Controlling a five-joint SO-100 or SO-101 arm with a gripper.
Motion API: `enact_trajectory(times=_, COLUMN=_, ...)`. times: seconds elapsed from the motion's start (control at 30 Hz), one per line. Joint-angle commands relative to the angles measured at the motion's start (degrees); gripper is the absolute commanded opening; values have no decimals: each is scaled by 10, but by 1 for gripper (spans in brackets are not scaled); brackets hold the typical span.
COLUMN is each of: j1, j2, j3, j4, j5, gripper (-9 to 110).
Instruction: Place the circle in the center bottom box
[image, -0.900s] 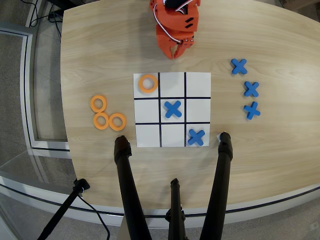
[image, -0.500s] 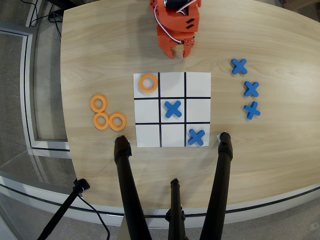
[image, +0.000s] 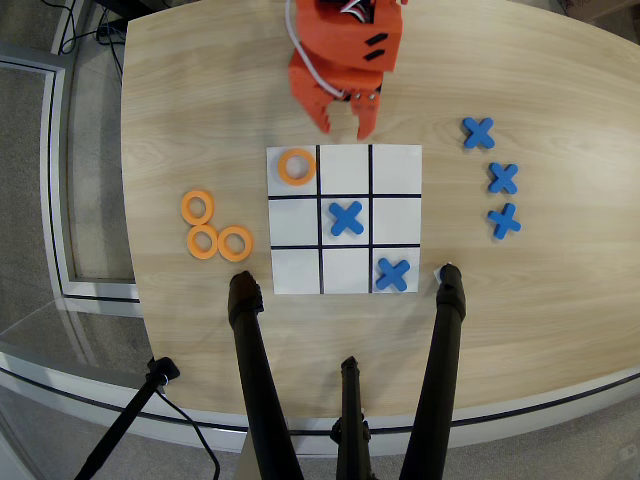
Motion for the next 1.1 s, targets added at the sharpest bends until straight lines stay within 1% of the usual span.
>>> enact_trajectory(times=0.0, j1=40, j2=-167, j3=-179, j4=-39, j5=12, gripper=16)
enact_trajectory(times=0.23, j1=111, j2=-454, j3=-361, j4=-149, j5=13, gripper=16)
enact_trajectory(times=0.33, j1=134, j2=-545, j3=-409, j4=-192, j5=4, gripper=16)
enact_trajectory(times=0.47, j1=161, j2=-638, j3=-463, j4=-221, j5=-16, gripper=16)
enact_trajectory(times=0.7, j1=182, j2=-734, j3=-482, j4=-280, j5=-33, gripper=16)
enact_trajectory(times=1.07, j1=189, j2=-782, j3=-484, j4=-302, j5=-39, gripper=16)
